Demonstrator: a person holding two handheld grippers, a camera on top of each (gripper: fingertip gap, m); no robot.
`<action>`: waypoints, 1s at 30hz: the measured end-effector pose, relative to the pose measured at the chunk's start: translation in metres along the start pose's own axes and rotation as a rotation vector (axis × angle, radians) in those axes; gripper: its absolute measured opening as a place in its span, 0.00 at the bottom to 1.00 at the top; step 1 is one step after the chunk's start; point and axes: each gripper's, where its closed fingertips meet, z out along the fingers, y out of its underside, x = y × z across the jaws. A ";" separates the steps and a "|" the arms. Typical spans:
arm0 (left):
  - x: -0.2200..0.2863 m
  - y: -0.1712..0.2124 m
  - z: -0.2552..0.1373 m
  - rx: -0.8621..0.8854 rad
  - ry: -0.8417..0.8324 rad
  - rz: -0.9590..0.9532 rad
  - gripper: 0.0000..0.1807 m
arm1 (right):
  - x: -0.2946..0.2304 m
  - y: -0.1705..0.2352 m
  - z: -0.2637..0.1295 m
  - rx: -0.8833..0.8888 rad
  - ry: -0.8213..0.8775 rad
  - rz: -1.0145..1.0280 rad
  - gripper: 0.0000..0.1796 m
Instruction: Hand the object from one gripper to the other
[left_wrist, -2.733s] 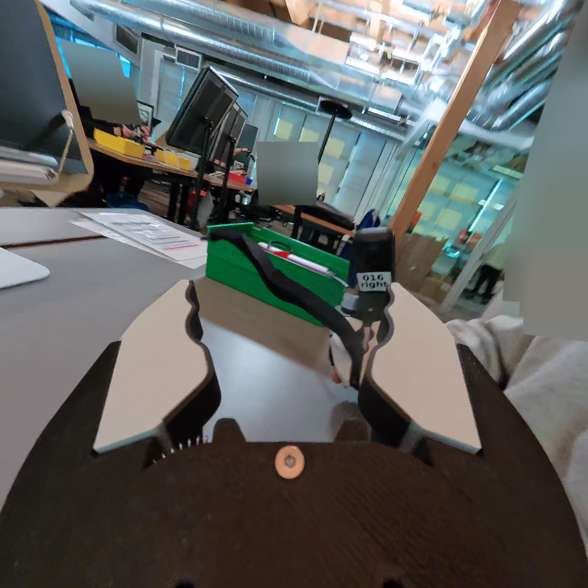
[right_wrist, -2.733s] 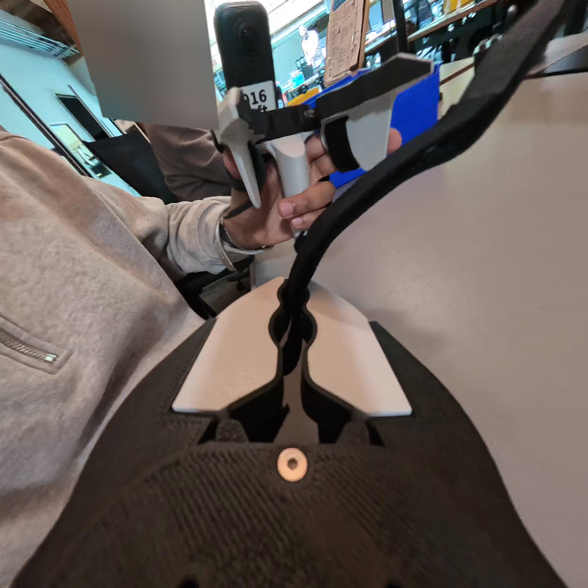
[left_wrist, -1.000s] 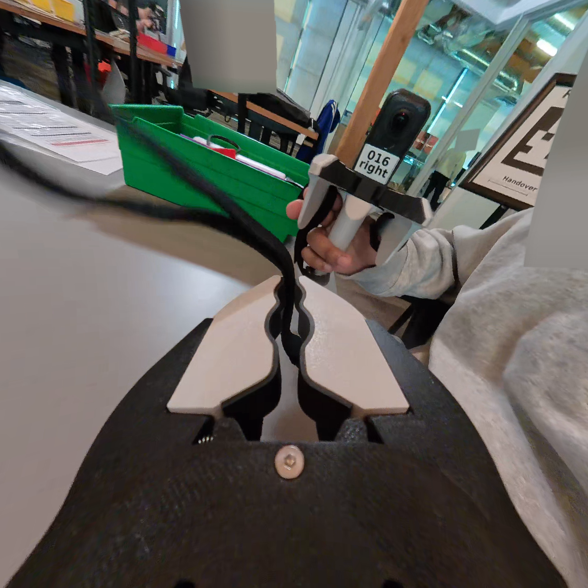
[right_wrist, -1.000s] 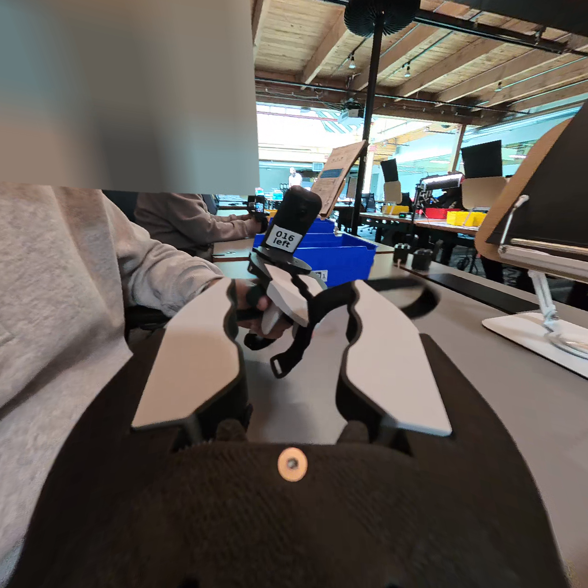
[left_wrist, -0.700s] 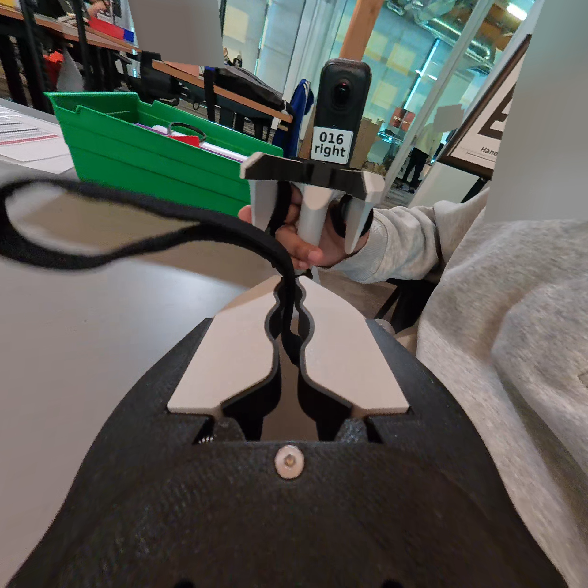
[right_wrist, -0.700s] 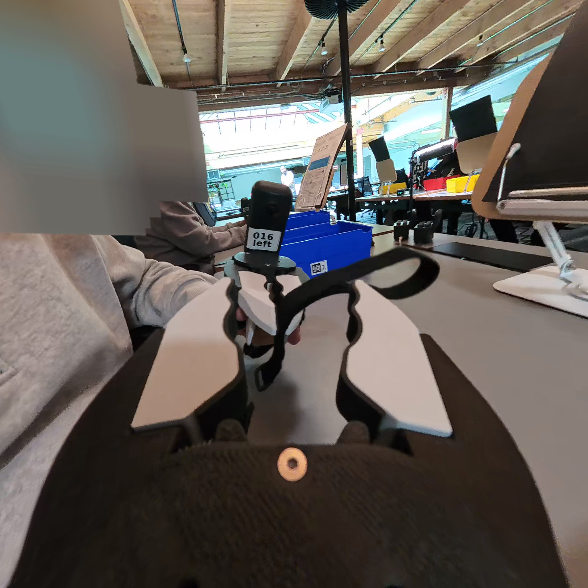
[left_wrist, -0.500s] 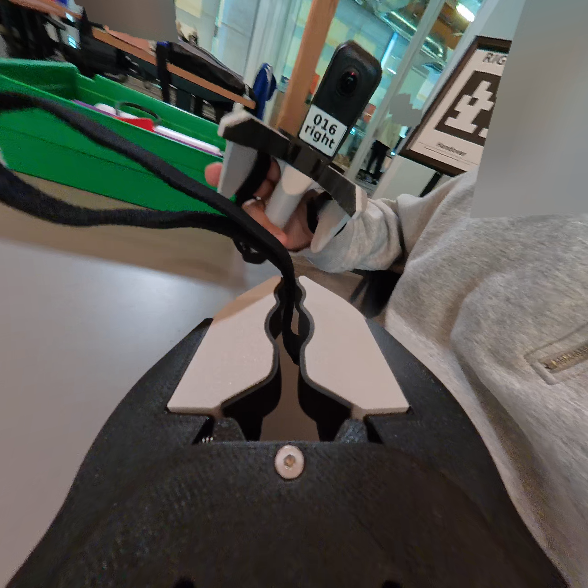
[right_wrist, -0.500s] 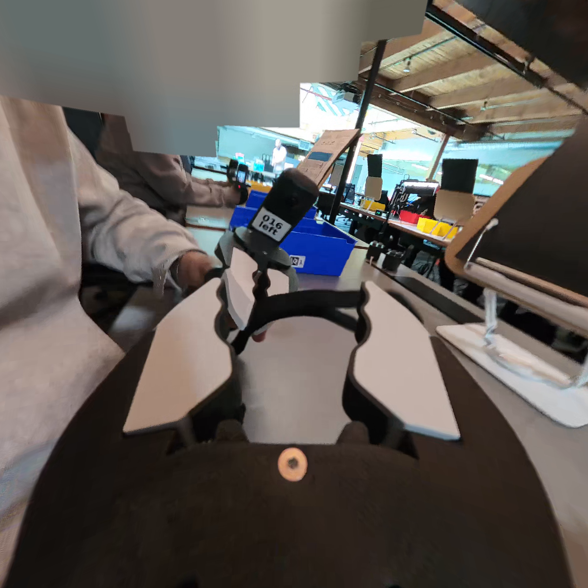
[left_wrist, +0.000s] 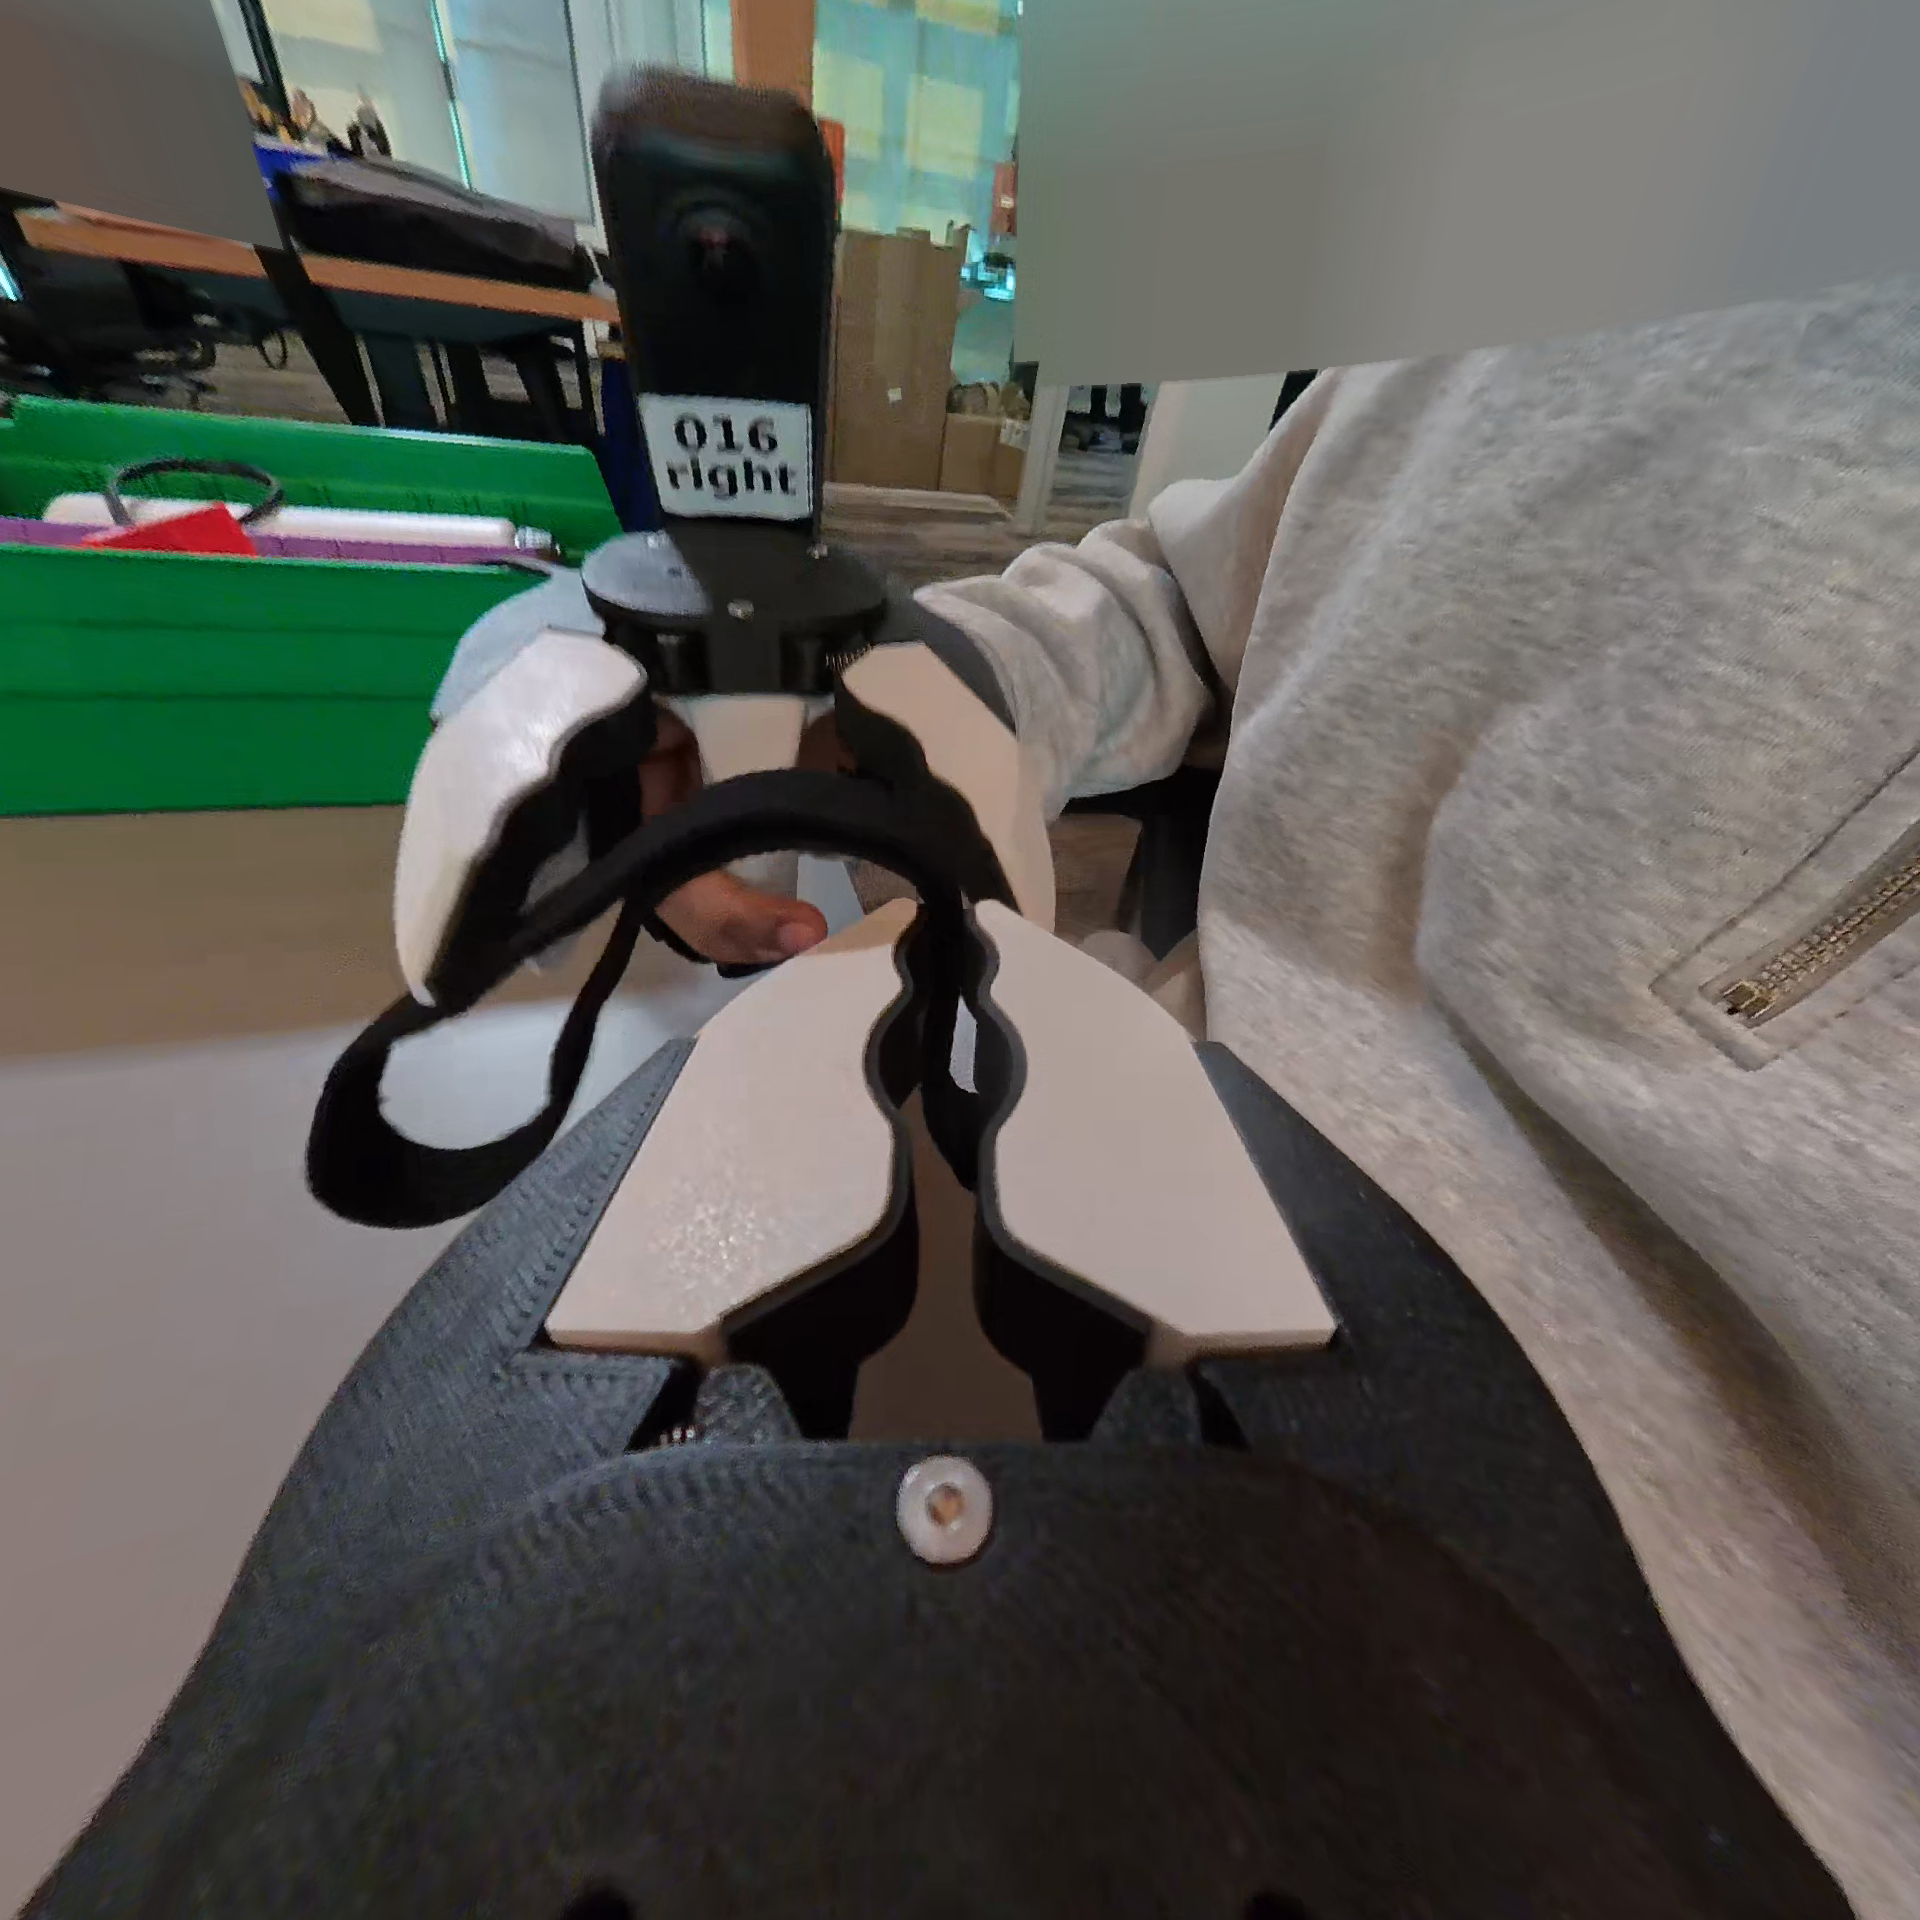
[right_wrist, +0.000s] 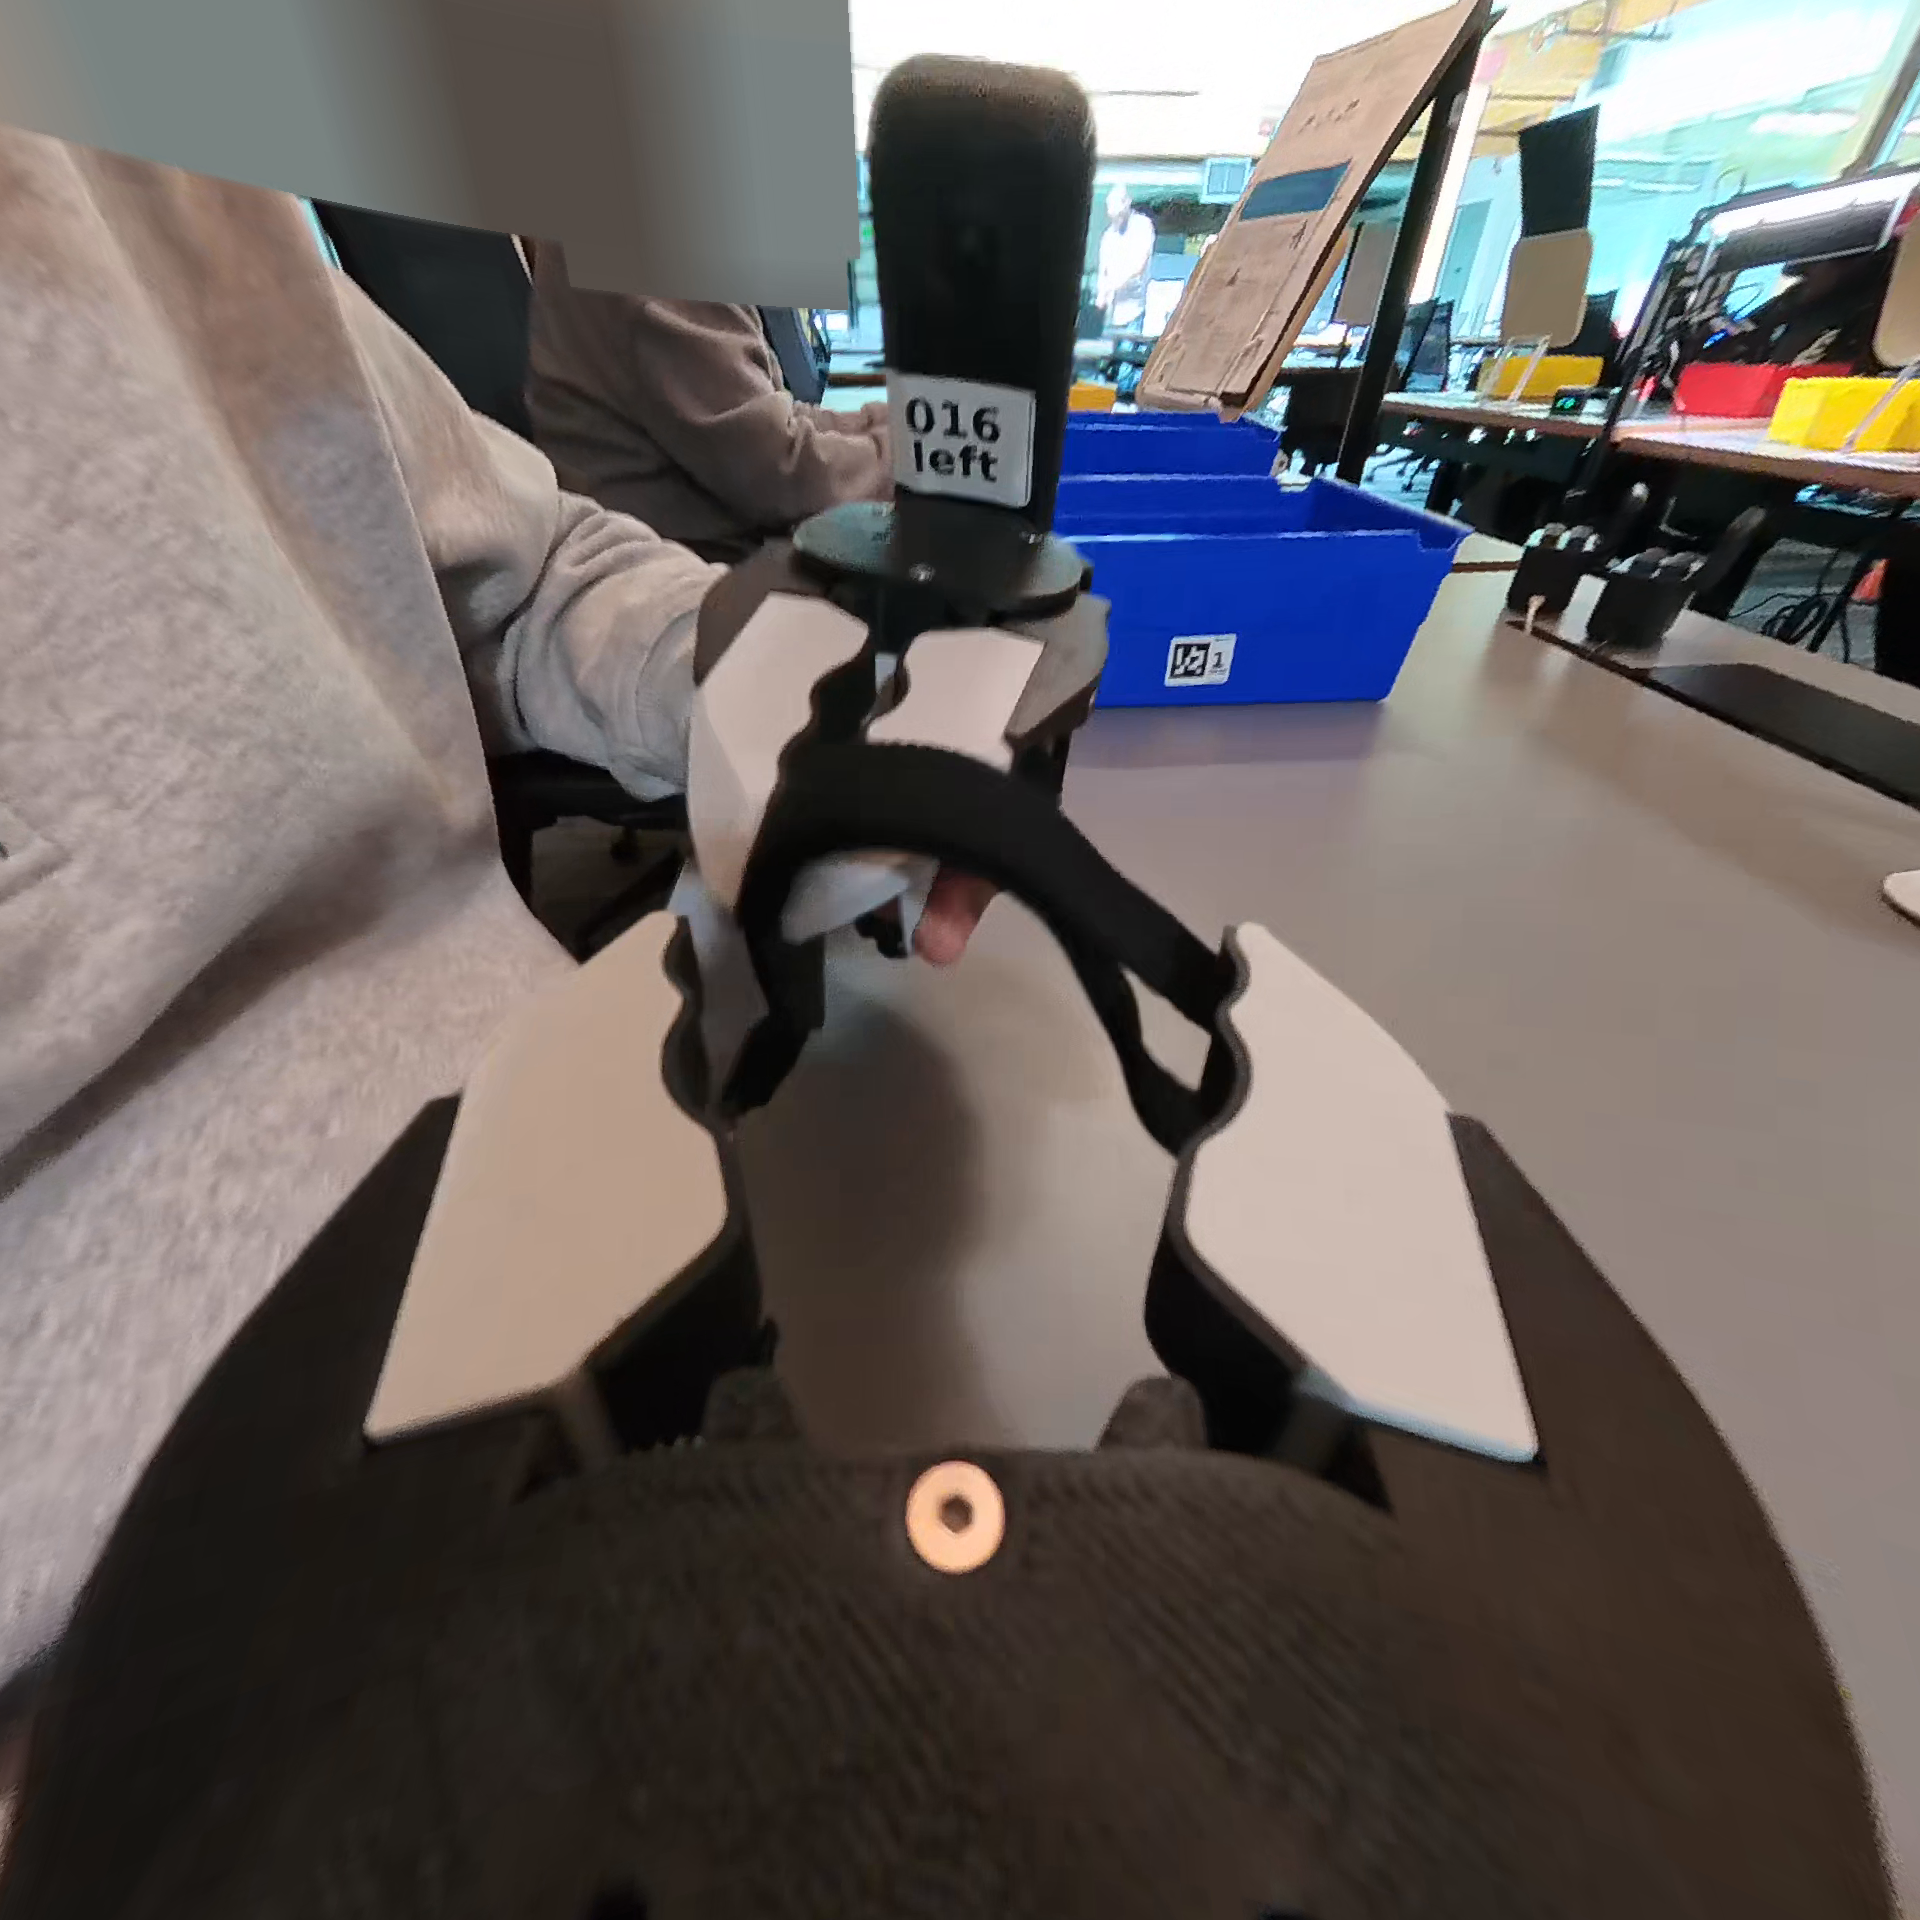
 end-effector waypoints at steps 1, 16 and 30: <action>-0.001 -0.003 -0.002 0.019 -0.007 0.000 0.01 | -0.001 0.003 0.001 -0.017 -0.006 -0.006 0.51; -0.030 -0.030 -0.029 0.214 -0.169 -0.032 0.07 | 0.010 0.011 -0.003 -0.086 0.060 0.050 0.07; -0.053 -0.007 -0.032 0.141 -0.240 -0.077 0.11 | 0.018 -0.007 -0.008 -0.006 0.101 0.111 0.07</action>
